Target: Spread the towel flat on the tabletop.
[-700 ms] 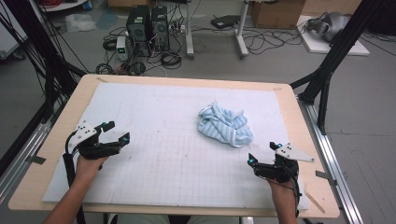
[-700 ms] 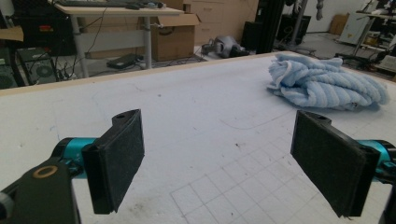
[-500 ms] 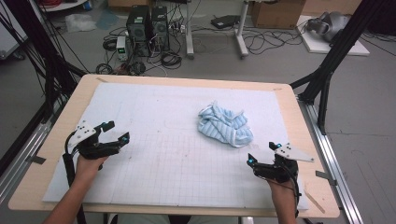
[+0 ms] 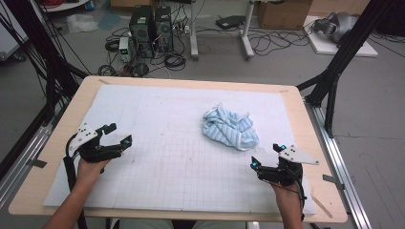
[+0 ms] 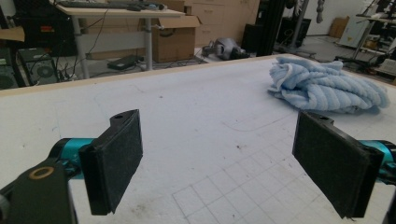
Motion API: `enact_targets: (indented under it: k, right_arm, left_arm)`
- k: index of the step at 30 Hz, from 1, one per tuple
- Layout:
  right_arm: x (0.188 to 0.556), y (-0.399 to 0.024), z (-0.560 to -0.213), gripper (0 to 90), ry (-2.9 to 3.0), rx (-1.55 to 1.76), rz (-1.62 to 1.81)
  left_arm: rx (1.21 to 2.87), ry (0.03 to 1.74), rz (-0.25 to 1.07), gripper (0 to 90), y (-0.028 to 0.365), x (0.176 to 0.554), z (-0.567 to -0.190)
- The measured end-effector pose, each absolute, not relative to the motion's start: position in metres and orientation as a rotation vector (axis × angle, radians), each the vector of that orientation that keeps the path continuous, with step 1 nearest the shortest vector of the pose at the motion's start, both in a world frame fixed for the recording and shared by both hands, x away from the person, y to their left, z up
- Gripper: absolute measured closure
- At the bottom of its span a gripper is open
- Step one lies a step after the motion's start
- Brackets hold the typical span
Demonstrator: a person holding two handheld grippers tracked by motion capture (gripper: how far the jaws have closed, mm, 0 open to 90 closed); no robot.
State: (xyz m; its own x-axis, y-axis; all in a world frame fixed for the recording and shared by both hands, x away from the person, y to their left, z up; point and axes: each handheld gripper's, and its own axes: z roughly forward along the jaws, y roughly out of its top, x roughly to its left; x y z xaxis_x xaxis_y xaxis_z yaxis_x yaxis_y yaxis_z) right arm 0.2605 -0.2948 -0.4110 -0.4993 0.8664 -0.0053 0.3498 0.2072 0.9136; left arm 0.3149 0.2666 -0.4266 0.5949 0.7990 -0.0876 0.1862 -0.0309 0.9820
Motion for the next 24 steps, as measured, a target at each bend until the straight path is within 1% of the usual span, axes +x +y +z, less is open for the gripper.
enact_targets:
  k: [7, 24]
  right_arm:
    - [0.261, -0.284, -0.41, 7.0, 2.016, 1.093, 1.295]
    - [0.282, -0.234, -0.403, 7.1, 2.19, 0.932, 1.313]
  left_arm:
    - [1.564, 0.845, 0.598, 16.6, 0.266, 0.313, -0.426]
    - [1.581, 0.857, 0.582, 16.8, 0.269, 0.317, -0.431]
